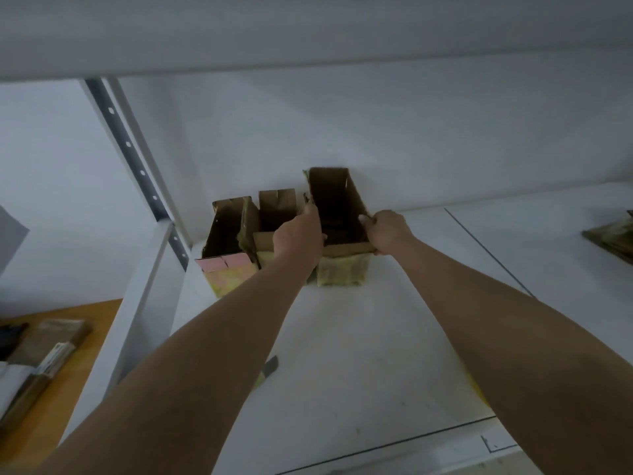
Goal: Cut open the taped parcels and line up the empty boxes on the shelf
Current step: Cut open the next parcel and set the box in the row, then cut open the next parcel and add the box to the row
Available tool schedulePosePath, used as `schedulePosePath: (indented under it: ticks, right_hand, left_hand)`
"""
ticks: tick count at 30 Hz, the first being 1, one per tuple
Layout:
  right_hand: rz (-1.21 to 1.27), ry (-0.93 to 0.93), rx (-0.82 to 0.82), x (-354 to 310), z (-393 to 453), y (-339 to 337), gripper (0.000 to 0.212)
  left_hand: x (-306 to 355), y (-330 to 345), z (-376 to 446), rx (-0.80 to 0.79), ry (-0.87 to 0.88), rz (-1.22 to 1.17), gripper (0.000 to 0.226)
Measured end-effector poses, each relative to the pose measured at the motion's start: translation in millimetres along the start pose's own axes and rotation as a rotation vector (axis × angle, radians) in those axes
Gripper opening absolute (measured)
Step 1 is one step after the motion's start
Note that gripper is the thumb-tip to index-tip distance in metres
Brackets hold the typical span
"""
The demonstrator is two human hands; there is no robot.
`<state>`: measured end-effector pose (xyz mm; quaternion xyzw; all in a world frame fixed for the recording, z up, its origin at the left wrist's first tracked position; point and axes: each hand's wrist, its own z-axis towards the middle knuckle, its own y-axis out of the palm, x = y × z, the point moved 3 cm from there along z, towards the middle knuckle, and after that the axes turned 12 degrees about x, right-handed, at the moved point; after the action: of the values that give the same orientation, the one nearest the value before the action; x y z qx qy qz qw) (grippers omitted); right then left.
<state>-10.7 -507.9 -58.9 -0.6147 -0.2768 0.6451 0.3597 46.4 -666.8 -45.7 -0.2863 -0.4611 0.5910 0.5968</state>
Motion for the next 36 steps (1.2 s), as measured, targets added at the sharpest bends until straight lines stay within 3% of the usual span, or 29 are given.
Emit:
schedulePosePath:
  ticks: [4,10,16,22,29,36]
  right_hand:
    - [0.09,0.021,0.077,7.4,-0.2,-13.2,0.033]
    - [-0.047,-0.053,0.127,19.9,-24.5,-23.8,0.037]
    - [-0.275,-0.191,0.213,9.8,-55.9,-61.6,0.044]
    - [-0.599,-0.338,0.449,3.2,-111.5,-102.9,0.043]
    - [-0.646,-0.136,0.476,58.0,-188.0,-132.6,0.043]
    - [-0.578,-0.001,0.558,118.6,-237.9,-178.4,0.04]
  left_hand:
    - [6.1,-0.7,-3.6,-0.056,0.003,-0.065,0.05]
    - [0.8,-19.7,-6.7,-0.032,0.041,-0.079,0.039]
    - [9.5,-55.9,-14.8,0.08,0.273,0.027,0.032]
    - [37.3,-84.3,-39.8,0.155,0.488,-0.031,0.04]
    - [94.8,-76.4,-92.5,0.049,0.706,-0.258,0.041]
    - [166.5,-66.2,-143.3,-0.055,0.765,-0.398,0.039]
